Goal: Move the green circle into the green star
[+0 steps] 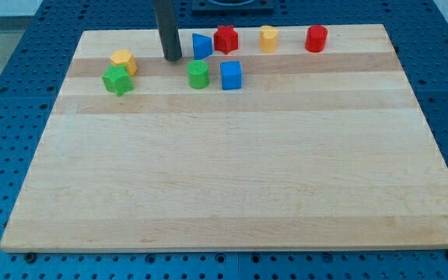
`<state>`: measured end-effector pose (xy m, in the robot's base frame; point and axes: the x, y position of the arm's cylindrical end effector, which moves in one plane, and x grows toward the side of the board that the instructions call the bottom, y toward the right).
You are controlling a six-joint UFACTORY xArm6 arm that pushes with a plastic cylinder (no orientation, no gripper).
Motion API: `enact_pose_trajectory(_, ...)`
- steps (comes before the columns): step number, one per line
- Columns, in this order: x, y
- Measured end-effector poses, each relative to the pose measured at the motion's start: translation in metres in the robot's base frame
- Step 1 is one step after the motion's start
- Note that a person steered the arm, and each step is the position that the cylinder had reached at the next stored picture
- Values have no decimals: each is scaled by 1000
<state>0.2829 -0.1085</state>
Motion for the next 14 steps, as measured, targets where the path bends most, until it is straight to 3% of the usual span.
enact_pose_trajectory(1, 4, 27)
enact_pose_trajectory(4, -6, 29)
enact_pose_trajectory(7, 76, 96)
enact_pose_trajectory(10, 84, 37)
enact_pose_trajectory(12, 143, 37)
enact_pose_trajectory(14, 114, -21)
